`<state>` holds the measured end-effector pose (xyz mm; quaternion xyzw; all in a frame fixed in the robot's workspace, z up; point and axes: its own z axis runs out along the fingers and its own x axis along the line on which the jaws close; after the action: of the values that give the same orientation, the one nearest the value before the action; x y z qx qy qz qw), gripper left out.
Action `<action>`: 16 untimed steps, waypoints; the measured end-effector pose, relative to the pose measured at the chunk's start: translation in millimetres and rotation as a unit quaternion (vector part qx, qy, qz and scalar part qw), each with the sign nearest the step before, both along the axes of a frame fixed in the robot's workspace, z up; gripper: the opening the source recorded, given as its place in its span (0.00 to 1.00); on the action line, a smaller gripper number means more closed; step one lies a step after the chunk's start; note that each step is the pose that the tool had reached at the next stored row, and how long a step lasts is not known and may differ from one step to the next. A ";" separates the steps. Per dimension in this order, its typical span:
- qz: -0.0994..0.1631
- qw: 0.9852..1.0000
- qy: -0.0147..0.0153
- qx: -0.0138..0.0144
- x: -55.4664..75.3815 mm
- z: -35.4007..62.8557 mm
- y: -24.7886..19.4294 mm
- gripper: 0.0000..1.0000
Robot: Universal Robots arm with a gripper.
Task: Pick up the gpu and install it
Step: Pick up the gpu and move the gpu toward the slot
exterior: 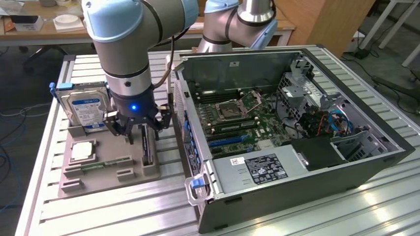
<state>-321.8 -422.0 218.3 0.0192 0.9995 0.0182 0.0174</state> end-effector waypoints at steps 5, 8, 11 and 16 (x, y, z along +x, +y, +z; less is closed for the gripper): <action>0.000 1.000 0.000 0.000 2.0 0.0 0.2 0.65; 0.000 1.000 0.000 0.000 6.3 -0.2 0.1 0.65; 0.000 1.000 0.000 0.000 6.3 -0.1 0.1 0.65; 0.014 1.000 0.000 0.000 6.7 -0.1 0.0 0.65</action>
<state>-315.1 -421.9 218.2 0.0057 0.9997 0.0184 0.0172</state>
